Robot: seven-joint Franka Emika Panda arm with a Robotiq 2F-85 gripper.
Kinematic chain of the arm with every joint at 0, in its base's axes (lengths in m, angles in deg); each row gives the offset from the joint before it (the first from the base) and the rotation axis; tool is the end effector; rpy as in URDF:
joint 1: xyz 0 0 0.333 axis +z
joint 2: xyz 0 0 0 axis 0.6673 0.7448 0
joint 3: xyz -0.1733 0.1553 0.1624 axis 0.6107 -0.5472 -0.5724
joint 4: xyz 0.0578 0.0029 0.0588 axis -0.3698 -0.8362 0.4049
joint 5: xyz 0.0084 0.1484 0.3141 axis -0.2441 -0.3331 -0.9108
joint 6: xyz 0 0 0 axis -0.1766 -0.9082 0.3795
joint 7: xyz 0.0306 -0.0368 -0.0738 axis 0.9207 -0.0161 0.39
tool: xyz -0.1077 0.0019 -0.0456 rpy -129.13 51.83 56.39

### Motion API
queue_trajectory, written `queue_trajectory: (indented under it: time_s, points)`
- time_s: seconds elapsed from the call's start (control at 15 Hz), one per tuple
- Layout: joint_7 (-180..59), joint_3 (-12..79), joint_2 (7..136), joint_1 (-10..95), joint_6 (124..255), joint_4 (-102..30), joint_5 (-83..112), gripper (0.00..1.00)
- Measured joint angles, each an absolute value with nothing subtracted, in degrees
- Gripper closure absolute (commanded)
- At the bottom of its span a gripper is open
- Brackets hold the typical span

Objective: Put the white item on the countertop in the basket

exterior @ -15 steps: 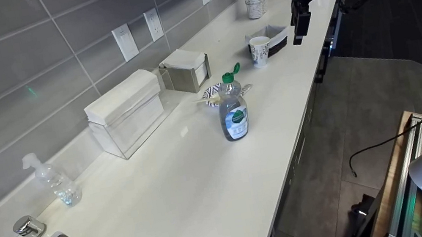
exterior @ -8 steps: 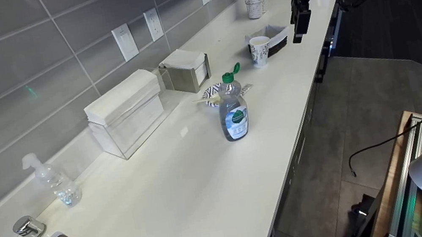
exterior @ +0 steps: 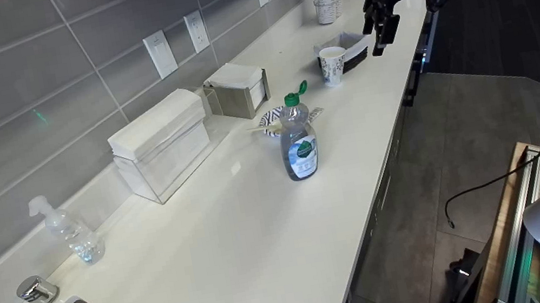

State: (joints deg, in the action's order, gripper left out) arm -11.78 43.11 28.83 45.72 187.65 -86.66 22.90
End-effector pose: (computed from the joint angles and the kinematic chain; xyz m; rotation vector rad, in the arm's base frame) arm 0.3986 -0.0758 0.4524 2.7665 1.0391 0.3278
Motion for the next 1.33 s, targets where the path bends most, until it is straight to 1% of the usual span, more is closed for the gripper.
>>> queue_trajectory:
  time_s: [0.27, 0.53, 0.87, 1.33]
  points:
    - [5.5, 49.9, 33.8, 49.0, 192.6, -85.6, 14.5, 0.0]
    - [19.8, 50.2, 41.4, 49.9, 193.1, -81.8, 5.1, 0.0]
    - [32.0, 46.5, 51.6, 48.0, 195.9, -76.4, -0.7, 0.0]
    - [37.8, 37.7, 62.1, 41.7, 203.4, -71.9, -3.2, 0.0]
